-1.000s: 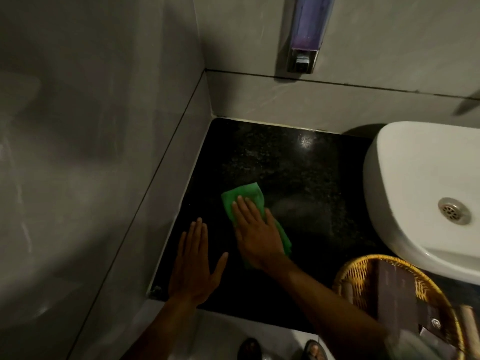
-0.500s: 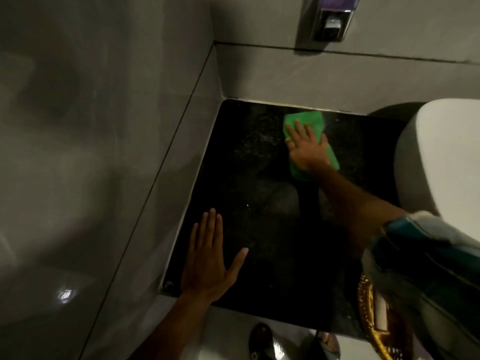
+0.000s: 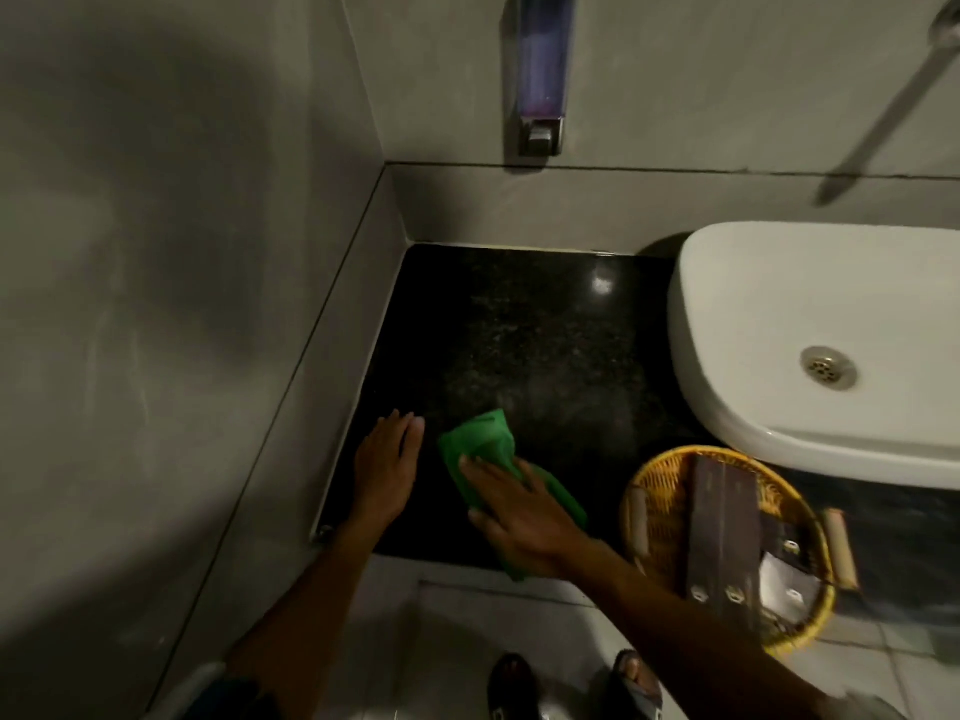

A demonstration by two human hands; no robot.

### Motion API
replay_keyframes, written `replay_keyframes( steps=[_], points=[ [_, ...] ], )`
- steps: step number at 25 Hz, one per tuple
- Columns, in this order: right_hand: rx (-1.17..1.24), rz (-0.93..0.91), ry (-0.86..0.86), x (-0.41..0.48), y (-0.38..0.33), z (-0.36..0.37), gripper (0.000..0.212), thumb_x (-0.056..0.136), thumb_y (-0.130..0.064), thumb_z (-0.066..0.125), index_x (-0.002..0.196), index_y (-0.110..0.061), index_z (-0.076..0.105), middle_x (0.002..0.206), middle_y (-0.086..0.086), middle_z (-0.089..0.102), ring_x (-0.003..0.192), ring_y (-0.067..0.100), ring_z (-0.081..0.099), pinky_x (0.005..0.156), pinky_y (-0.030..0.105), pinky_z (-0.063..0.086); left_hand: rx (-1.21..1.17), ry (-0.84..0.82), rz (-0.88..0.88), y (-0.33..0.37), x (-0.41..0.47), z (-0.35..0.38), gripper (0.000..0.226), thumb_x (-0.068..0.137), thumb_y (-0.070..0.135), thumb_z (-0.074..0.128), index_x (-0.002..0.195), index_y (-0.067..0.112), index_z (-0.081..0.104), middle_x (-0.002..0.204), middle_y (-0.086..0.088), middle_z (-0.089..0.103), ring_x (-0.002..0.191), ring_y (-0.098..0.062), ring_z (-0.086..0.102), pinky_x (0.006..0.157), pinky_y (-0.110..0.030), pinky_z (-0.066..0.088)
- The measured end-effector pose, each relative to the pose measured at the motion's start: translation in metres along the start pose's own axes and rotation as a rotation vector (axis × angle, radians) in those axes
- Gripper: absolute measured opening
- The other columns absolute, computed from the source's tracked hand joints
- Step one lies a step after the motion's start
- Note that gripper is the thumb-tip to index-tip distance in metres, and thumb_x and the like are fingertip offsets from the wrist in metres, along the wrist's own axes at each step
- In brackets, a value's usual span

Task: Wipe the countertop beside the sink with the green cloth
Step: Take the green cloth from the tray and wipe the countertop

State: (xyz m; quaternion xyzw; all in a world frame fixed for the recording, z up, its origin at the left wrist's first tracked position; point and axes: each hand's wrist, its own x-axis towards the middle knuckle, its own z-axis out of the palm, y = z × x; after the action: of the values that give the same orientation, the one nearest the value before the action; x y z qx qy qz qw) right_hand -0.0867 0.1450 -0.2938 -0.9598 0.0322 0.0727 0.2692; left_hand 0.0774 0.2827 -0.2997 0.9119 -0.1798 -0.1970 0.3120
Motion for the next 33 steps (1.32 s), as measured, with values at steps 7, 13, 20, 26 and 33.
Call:
replay_keyframes(
  steps=[7,13,20,26,33],
  points=[
    [0.039,0.645,-0.197,0.003,0.021,-0.079,0.094,0.071,-0.048,0.074,0.145,-0.013,0.027,0.144,0.012,0.046,0.134,0.031,0.042,0.116,0.049,0.022,0.142,-0.379,0.019,0.068,0.019,-0.002,0.085,0.065,0.045,0.082,0.138,0.02,0.046,0.128,-0.013,0.06,0.12,-0.031,0.055,0.103,-0.038,0.045],
    [0.421,0.653,-0.222,0.017,0.041,-0.091,0.057,0.066,-0.033,0.08,0.116,-0.01,0.066,0.111,0.009,0.069,0.099,0.023,0.066,0.08,0.029,0.055,-0.222,-0.444,0.028,0.095,0.037,-0.017,0.043,0.074,0.02,0.08,0.112,0.007,0.067,0.114,-0.019,0.07,0.104,-0.029,0.066,0.095,-0.041,0.053],
    [1.305,0.754,0.581,0.061,0.103,-0.144,0.042,0.081,-0.006,0.073,0.102,-0.017,0.039,0.091,0.002,0.064,0.074,0.022,0.068,0.059,0.041,0.061,-0.741,-0.093,-0.139,0.14,0.104,-0.024,0.036,0.084,0.015,0.07,0.115,0.014,0.052,0.097,0.0,0.062,0.077,-0.011,0.06,0.048,-0.025,0.056],
    [0.549,0.711,0.657,0.121,0.147,-0.169,0.026,0.09,-0.013,0.058,0.114,-0.006,0.06,0.119,0.019,0.059,0.11,0.037,0.059,0.094,0.032,0.046,-0.37,0.007,0.086,0.161,0.166,0.022,0.033,0.085,0.007,0.063,0.118,0.005,0.06,0.121,-0.024,0.058,0.116,-0.04,0.056,0.094,-0.039,0.047],
    [0.189,0.486,0.253,0.085,0.103,-0.164,0.06,0.086,-0.007,0.055,0.143,-0.01,0.039,0.143,0.023,0.033,0.132,0.041,0.035,0.115,0.04,0.03,0.425,-0.038,0.263,0.161,0.113,0.042,0.057,0.088,0.04,0.056,0.14,0.022,0.043,0.158,-0.019,0.019,0.146,-0.035,0.009,0.115,-0.051,0.02]
  ],
)
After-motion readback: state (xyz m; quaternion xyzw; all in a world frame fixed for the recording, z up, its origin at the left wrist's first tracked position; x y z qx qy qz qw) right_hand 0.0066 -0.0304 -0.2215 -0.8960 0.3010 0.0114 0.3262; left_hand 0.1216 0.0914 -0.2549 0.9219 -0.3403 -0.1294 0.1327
